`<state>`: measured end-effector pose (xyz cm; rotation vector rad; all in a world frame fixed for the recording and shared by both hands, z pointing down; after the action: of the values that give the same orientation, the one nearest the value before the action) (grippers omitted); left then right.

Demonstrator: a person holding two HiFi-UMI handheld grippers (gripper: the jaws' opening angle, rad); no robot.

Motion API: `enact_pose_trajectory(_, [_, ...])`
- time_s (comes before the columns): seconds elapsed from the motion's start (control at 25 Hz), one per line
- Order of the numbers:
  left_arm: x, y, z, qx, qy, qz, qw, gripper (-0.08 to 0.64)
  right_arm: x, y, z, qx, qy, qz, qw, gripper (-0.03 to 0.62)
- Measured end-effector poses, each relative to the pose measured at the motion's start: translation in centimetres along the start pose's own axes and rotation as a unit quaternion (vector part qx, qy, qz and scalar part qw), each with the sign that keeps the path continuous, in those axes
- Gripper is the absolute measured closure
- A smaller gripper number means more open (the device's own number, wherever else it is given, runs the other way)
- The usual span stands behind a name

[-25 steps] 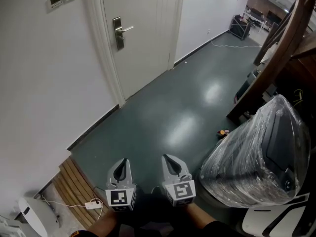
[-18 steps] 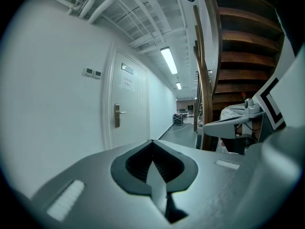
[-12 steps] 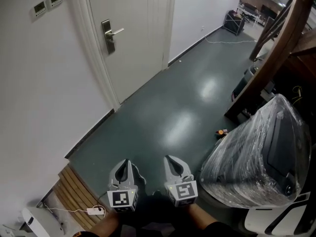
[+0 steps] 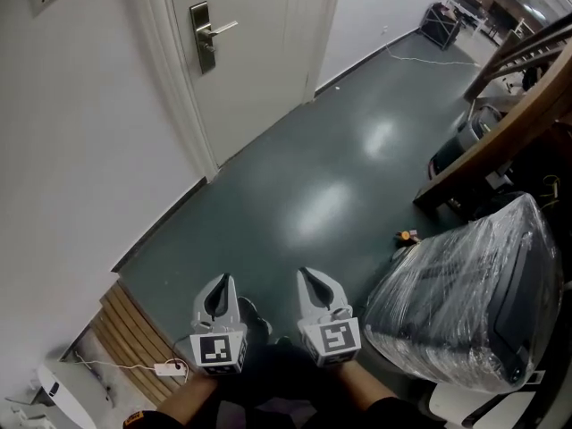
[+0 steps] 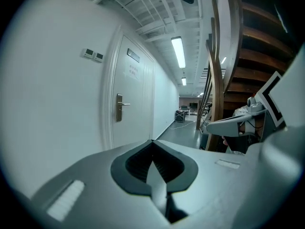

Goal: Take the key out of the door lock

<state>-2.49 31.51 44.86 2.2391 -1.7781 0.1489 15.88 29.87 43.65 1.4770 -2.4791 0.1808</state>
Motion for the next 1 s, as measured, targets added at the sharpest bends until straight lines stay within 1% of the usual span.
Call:
enact_pose_trajectory(0.12, [2.0, 2.6, 1.1, -0.003, -0.004, 0.000, 1.0000, 0.545, 3.4, 0.6, 1.5, -0.008, -0.001, 0.005, 1.000, 0.600])
enact_pose_trajectory(0.32, [5.2, 6.5, 3.6, -0.005, -0.027, -0.009, 0.9996, 0.545, 8.1, 1.6, 3.9, -0.024, 0.000, 0.003, 1.000, 0.600])
enact_pose_trajectory(0.44, [6.8, 8.6, 4.5, -0.005, -0.035, -0.006, 0.9994, 0.545, 10.5, 1.9, 5.4, -0.035, -0.009, 0.003, 0.999, 0.600])
enact_pose_trajectory(0.56, [7.5, 10.0, 5.1, -0.007, -0.038, 0.003, 0.9992, 0.545, 12.3, 2.2, 6.6, -0.041, -0.018, 0.008, 0.999, 0.600])
enact_pose_trajectory(0.72, [8.6, 11.3, 6.1, 0.001, -0.053, 0.009, 0.9985, 0.545, 14.9, 2.2, 7.6, -0.044, -0.026, 0.024, 0.998, 0.600])
enact_pose_trajectory(0.84, [9.5, 12.6, 6.3, 0.002, -0.056, 0.031, 0.9980, 0.545, 17.3, 2.0, 7.6, -0.052, -0.030, 0.043, 0.997, 0.600])
enact_pose_trajectory(1.0, [11.3, 14.0, 6.1, 0.006, -0.052, 0.083, 0.9952, 0.545, 20.9, 1.0, 8.3, -0.050, -0.039, 0.080, 0.995, 0.600])
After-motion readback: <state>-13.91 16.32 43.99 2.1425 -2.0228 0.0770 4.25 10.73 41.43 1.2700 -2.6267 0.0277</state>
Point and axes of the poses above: the fingertips, and each gripper's own axes: x forward along the fingers, y to its left, z out of its top, the point moved 6 cm from there along -x, backward along the fingers, and after that the axes turned 5 degrees about -x, right-handed, at the moved point
